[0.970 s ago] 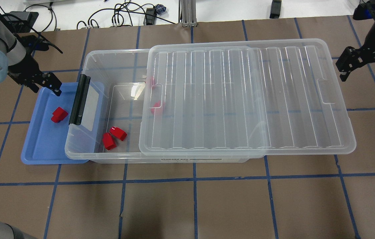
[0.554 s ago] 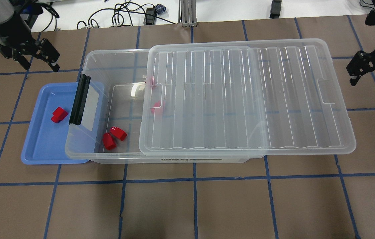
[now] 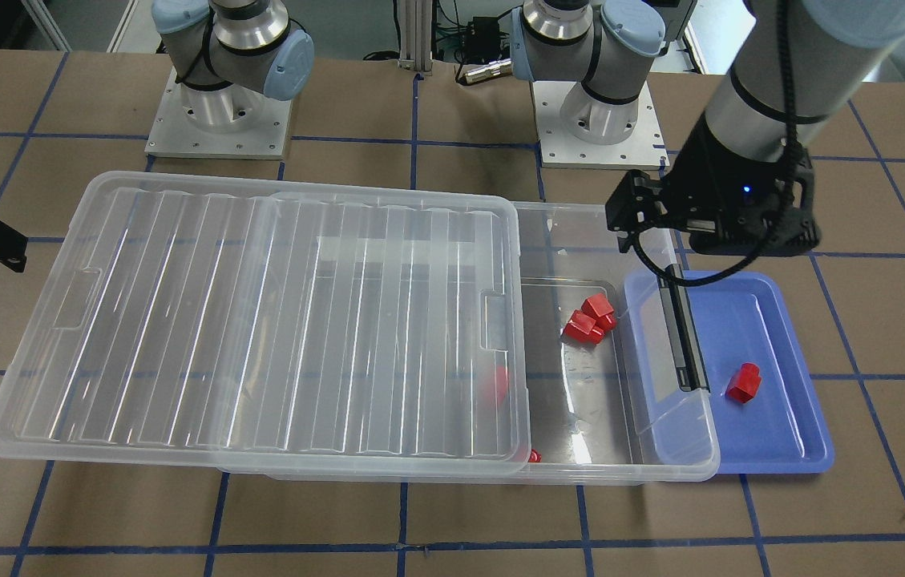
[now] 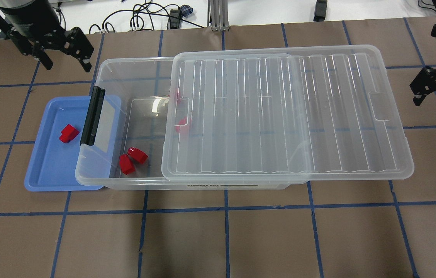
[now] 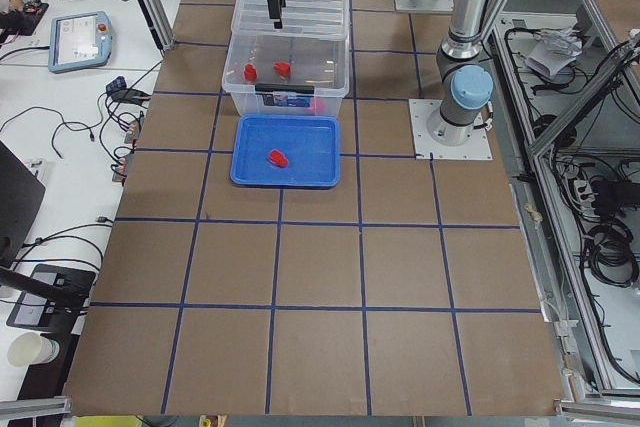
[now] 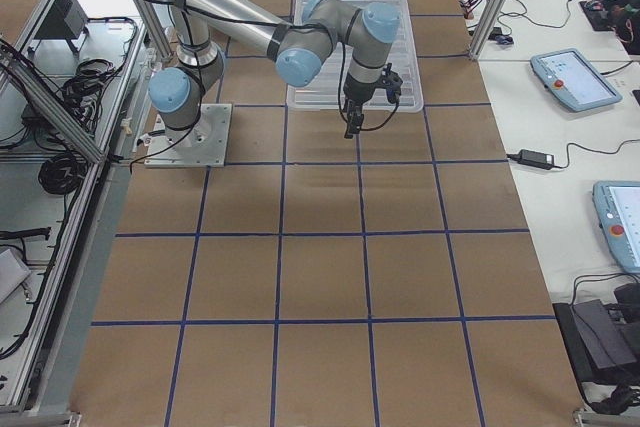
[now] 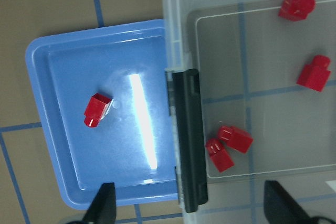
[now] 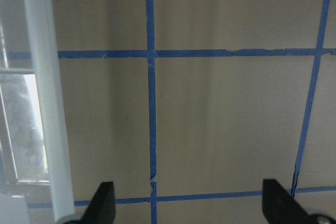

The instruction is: Place red block in blue tray from box

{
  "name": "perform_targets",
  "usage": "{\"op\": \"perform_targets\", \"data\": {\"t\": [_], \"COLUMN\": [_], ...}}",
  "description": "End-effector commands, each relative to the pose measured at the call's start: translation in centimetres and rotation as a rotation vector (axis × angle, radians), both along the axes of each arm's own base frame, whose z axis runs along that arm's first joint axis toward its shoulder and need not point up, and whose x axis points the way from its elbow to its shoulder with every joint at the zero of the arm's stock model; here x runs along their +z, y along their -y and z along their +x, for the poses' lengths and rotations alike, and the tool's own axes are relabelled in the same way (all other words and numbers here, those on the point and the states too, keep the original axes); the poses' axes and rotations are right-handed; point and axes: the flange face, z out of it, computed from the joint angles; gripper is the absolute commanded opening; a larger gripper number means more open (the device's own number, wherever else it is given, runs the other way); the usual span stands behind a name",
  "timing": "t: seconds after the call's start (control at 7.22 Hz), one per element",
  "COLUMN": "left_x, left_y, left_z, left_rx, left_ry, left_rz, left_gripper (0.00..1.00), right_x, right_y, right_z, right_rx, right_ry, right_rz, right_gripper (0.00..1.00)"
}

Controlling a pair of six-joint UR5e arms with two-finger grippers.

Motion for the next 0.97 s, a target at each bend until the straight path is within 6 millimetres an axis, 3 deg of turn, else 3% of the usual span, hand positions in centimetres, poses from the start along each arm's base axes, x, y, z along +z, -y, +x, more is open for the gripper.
{"op": "perform_targets", "data": {"t": [0.0, 0.14, 0.69, 0.83], "left_x": [1.0, 1.3, 0.8, 0.5], "left_y": [-3.3, -2.3, -2.8, -2.5], "left_z": [-1.8, -1.3, -0.5, -0.4], "left_rx": [0.019, 0.035, 0.048, 0.044], "left_ry": [0.001, -0.006, -0.004, -0.003], "left_rz": [-0.022, -0.029, -0.018, -0.012], "left_gripper": [1.00, 1.00, 1.00, 1.00], "right_x": [-1.5, -1.5, -1.7, -1.8], "right_y": [0.6, 0.6, 0.8, 1.1], "right_z": [0.0, 0.2, 1.8, 3.5], "right_rx": [0.006, -0.006, -0.108, -0.102], "right_ry": [0.007, 0.007, 0.067, 0.064], "right_rz": [0.011, 0.010, -0.009, -0.008], "right_gripper": [1.00, 1.00, 1.00, 1.00]}}
